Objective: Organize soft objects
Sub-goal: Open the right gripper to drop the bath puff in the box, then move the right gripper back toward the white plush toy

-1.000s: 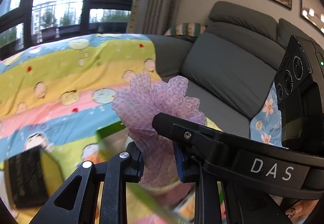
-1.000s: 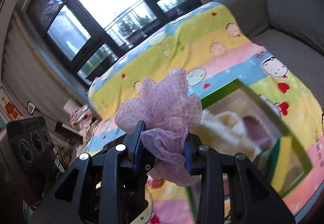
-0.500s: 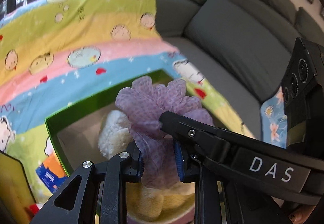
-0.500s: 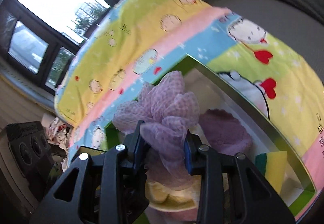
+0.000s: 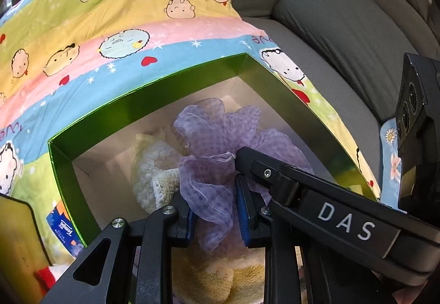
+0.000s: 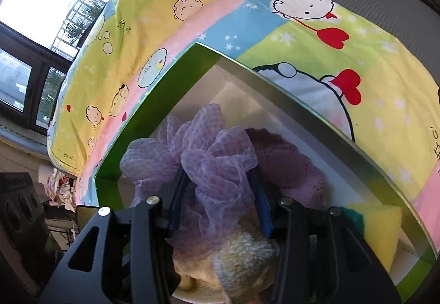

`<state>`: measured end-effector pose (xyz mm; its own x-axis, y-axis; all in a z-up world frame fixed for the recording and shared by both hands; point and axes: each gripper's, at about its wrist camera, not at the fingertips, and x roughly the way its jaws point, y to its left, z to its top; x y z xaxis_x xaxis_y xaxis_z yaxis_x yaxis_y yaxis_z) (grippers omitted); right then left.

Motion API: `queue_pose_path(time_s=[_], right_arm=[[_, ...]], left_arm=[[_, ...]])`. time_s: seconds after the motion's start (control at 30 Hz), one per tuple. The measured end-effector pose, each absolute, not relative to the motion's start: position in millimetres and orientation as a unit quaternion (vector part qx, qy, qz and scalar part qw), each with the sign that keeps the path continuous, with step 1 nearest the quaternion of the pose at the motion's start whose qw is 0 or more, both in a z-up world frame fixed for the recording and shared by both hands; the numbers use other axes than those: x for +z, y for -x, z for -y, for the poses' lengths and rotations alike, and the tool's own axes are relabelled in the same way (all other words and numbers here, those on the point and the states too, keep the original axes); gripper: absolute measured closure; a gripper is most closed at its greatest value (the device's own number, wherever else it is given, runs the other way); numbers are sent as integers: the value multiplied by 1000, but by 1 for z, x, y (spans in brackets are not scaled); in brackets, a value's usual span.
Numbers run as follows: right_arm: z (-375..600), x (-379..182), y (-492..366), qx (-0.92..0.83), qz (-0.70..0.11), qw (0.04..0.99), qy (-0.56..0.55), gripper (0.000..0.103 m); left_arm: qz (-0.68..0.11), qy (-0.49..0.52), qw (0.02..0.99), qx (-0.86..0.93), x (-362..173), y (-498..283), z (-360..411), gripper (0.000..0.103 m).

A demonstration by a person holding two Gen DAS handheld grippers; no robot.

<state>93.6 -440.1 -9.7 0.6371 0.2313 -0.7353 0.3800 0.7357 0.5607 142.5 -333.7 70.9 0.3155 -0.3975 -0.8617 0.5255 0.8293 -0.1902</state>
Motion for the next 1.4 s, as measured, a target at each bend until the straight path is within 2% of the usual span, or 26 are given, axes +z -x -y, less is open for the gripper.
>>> queue_pose_path(time_s=[0.17, 0.33, 0.43, 0.6, 0.67, 0.73, 0.87, 1.4], right_arm=[[443, -6, -88, -44, -416, 831, -367, 55], [441, 17, -68, -33, -381, 851, -360, 37], [438, 34, -54, -51, -361, 866, -342, 23], [438, 52, -30, -85, -332, 884, -319, 16], [437, 57, -22, -83, -323, 889, -314, 15], [434, 62, -15, -88, -317, 893, -307, 6], [426, 72, -1, -96, -300, 905, -286, 5], [367, 106, 31, -52, -257, 941, -215, 1]], left_arm=[[-504, -49, 814, -286, 78, -139, 330, 78], [-488, -17, 822, -294, 103, -127, 315, 78], [-474, -31, 834, -282, 116, -116, 306, 64], [-451, -17, 847, -282, 136, -95, 284, 37], [-442, -7, 851, -283, 146, -85, 273, 35], [-437, 2, 853, -285, 152, -78, 264, 33], [-424, 21, 863, -276, 165, -59, 235, 27], [-389, 101, 905, -140, 189, 13, 62, 26]])
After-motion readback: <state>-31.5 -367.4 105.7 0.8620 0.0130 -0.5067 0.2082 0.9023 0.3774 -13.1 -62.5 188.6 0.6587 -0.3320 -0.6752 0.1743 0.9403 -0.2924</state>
